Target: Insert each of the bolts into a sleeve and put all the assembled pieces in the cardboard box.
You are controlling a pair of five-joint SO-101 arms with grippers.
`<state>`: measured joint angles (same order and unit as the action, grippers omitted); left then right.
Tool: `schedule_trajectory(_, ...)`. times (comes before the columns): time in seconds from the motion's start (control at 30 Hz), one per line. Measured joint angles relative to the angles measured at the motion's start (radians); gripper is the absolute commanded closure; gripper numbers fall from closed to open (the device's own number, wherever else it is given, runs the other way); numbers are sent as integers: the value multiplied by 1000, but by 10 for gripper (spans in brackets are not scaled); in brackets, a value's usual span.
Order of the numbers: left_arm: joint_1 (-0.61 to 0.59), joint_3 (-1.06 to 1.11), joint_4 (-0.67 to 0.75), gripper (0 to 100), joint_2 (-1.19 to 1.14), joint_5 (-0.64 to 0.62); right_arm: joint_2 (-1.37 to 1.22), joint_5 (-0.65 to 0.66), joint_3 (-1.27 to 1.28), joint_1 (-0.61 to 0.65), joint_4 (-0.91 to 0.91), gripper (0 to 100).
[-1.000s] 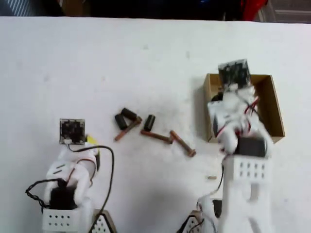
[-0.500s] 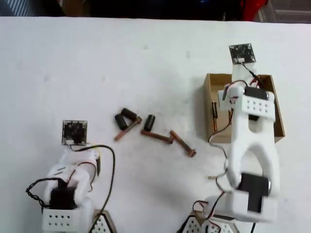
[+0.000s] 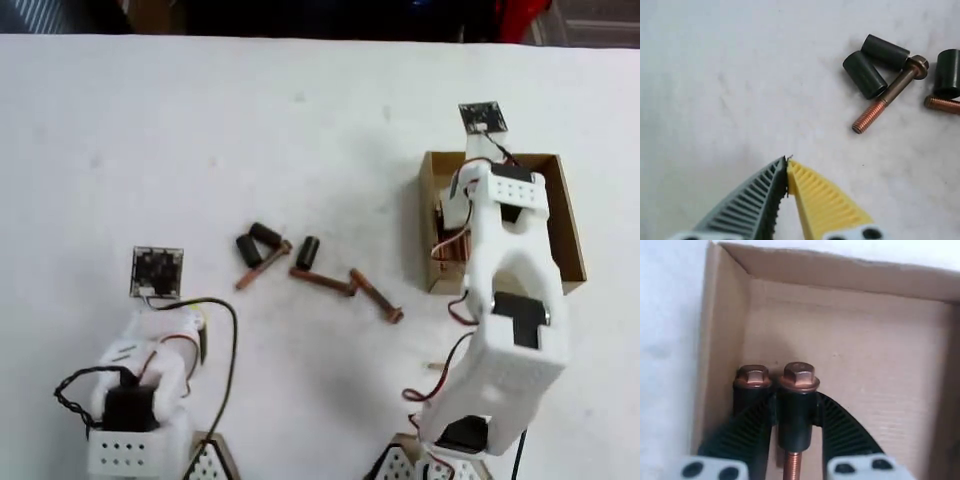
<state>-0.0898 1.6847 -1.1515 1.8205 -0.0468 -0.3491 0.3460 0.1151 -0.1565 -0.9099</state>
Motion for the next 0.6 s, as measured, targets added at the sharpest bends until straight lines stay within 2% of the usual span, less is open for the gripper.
schedule_trajectory(0.27, 0, 0, 0, 977, 0, 3, -57, 0, -58, -2, 0, 786)
schedule_trajectory(0.47, 0, 0, 0, 977, 0, 21, -51, 0, -61, -2, 0, 779)
schedule_trajectory(0.6, 0, 0, 0, 977, 0, 51, 31, 0, -61, 3, -64, 779)
